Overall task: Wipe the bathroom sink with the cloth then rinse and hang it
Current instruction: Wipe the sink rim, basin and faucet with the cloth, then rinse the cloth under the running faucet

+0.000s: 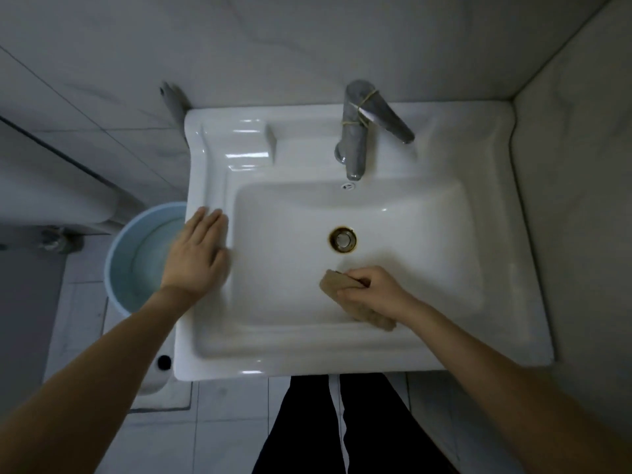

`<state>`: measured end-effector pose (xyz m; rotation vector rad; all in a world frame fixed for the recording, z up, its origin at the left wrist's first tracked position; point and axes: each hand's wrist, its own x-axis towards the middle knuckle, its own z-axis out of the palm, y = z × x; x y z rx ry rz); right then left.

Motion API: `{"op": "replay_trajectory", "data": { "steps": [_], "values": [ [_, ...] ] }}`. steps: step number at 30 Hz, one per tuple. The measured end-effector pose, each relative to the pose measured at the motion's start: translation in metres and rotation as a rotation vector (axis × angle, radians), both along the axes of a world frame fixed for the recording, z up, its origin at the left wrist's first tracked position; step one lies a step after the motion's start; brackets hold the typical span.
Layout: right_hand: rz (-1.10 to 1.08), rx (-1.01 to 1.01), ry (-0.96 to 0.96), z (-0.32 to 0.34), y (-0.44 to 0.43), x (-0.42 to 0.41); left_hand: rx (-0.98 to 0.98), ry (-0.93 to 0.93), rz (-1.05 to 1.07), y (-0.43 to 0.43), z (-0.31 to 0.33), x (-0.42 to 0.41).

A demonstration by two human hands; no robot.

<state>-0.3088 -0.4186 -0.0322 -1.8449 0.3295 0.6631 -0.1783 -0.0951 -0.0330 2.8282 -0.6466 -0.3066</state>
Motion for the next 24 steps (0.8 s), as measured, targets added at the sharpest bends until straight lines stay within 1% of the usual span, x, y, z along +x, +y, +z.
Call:
{"op": "replay_trajectory", "data": {
  "steps": [2,4,6,8,11,14,18,20,22,24],
  "values": [
    [-0.288,0.117,-0.056,0.024,0.0,-0.005,0.049,0.06,-0.001,-0.004,0.012,0.004],
    [-0.6,0.251,-0.1,0.046,-0.007,-0.013,0.007,0.128,0.062,-0.02,0.034,0.007],
    [-0.851,0.433,-0.16,0.067,-0.015,-0.022,-0.205,0.21,0.204,-0.049,0.065,0.005],
    [-0.99,0.523,-0.212,0.084,-0.022,-0.03,-0.472,0.269,0.263,-0.086,0.094,0.0],
    [-1.072,0.524,-0.254,0.097,-0.028,-0.04,-0.782,0.403,0.248,-0.145,0.125,-0.003],
    [-1.092,0.498,-0.254,0.101,-0.033,-0.046,-0.973,0.554,0.291,-0.2,0.135,0.005],
    [-1.122,0.538,-0.234,0.095,-0.042,-0.049,-1.18,0.84,0.534,-0.256,0.132,0.016],
    [-1.114,0.553,-0.221,0.091,-0.05,-0.048,-1.257,0.962,0.585,-0.277,0.129,0.022],
    [-1.104,0.562,-0.212,0.089,-0.058,-0.046,-1.395,1.035,0.642,-0.294,0.128,0.027],
    [-1.093,0.554,-0.209,0.086,-0.066,-0.044,-1.528,1.054,0.751,-0.306,0.131,0.03]
  ]
}}
